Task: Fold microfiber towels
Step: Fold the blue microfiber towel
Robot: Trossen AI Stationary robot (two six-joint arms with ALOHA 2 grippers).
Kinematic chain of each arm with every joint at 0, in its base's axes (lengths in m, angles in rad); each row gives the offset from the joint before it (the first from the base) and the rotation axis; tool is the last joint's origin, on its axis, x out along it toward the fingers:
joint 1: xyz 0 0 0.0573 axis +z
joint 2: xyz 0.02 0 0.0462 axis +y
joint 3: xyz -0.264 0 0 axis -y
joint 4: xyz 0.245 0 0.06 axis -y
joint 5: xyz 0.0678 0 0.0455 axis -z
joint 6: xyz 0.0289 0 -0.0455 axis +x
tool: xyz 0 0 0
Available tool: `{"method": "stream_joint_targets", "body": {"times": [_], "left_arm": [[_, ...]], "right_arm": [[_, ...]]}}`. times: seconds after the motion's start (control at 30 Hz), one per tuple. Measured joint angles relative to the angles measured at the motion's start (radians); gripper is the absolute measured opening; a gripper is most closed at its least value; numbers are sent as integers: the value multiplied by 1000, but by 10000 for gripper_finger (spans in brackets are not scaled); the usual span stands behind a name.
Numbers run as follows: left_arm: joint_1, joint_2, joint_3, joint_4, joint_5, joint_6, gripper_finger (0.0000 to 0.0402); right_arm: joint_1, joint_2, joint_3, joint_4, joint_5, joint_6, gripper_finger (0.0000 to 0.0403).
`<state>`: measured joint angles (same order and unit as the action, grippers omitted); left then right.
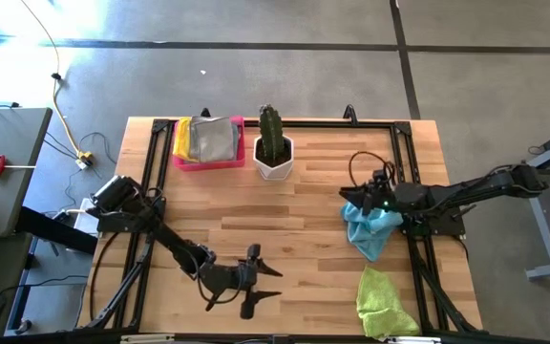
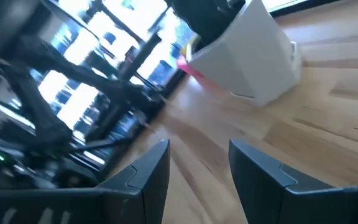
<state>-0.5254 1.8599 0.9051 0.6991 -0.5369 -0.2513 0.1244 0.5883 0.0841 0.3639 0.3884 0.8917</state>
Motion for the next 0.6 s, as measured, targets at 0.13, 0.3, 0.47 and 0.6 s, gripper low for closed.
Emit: {"method": "stream_joint_targets", "body": {"times": [0.13,0.3,0.47,0.6], "left_arm": [[8,0,0,0,0,0,211],[9,0,0,0,1,26,211],[9,0,0,0,1,79,211],[12,0,0,0,-12,134,211]], "right_arm": [[0,1,0,71,-11,-46,156],[16,2,0,152,-138,-150,156],[102,17,0,272,-210,-249,156],[196,75,8,317,-175,-384,156]]}}
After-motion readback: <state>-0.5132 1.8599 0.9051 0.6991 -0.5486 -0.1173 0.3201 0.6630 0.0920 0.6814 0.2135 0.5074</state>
